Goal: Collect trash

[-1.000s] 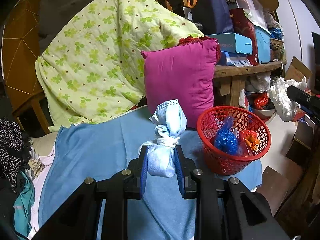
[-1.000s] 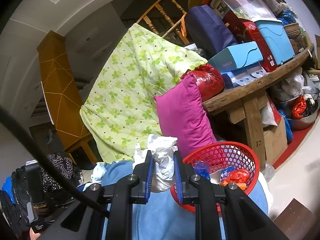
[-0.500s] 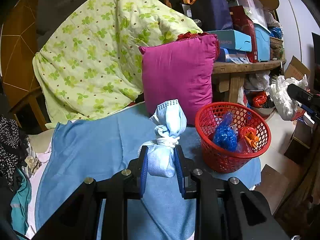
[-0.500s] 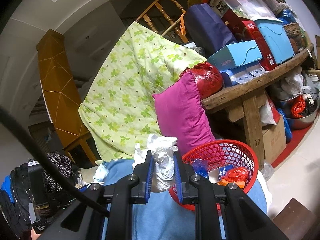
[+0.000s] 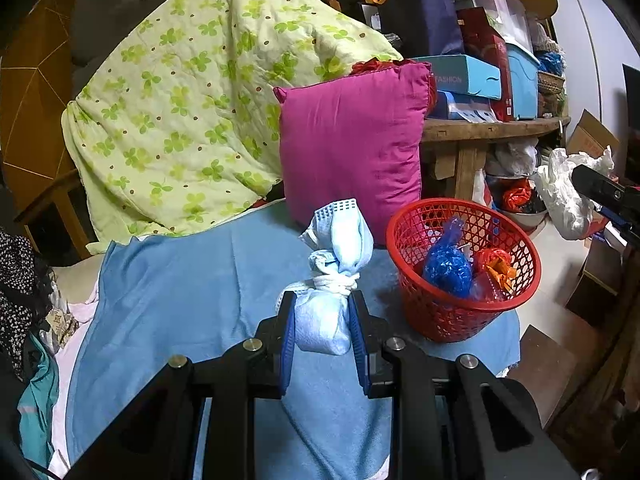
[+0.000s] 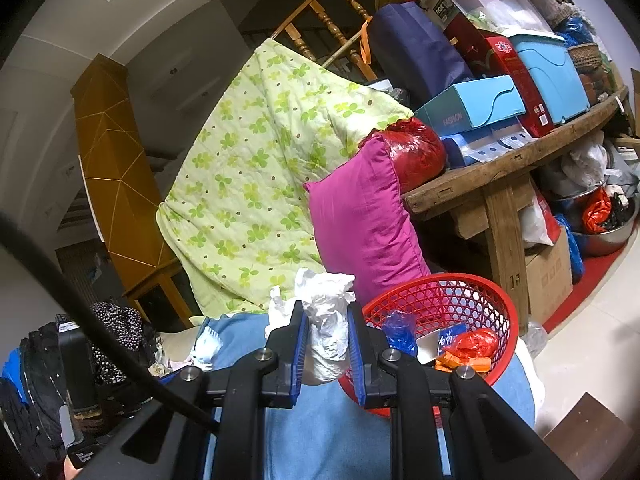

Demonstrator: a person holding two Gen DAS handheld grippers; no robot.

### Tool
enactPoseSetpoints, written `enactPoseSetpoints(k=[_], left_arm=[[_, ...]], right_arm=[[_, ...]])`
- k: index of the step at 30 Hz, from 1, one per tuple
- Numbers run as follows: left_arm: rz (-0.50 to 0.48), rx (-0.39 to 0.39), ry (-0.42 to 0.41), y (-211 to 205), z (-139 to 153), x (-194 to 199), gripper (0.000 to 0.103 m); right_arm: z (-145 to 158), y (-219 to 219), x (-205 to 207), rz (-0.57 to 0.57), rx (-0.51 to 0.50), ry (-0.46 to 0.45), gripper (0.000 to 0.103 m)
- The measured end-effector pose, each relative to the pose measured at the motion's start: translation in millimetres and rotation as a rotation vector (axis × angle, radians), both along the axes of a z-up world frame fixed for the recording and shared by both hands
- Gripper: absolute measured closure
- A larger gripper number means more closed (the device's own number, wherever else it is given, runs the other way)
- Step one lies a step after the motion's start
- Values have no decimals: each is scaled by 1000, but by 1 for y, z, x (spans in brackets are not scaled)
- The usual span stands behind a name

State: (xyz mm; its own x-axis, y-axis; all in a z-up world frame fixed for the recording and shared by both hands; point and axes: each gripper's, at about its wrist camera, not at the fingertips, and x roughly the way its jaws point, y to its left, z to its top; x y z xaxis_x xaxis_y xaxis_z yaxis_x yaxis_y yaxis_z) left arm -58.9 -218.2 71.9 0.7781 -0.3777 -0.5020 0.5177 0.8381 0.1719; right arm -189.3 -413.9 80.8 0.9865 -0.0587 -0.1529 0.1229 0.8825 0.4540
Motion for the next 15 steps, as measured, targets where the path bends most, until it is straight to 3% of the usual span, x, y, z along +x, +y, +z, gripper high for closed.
enactPoseSetpoints(k=[15], left_arm=[[-15, 4, 3, 0, -2, 0, 76]], right_arm=[[-2, 0, -2, -6, 1, -1, 82]])
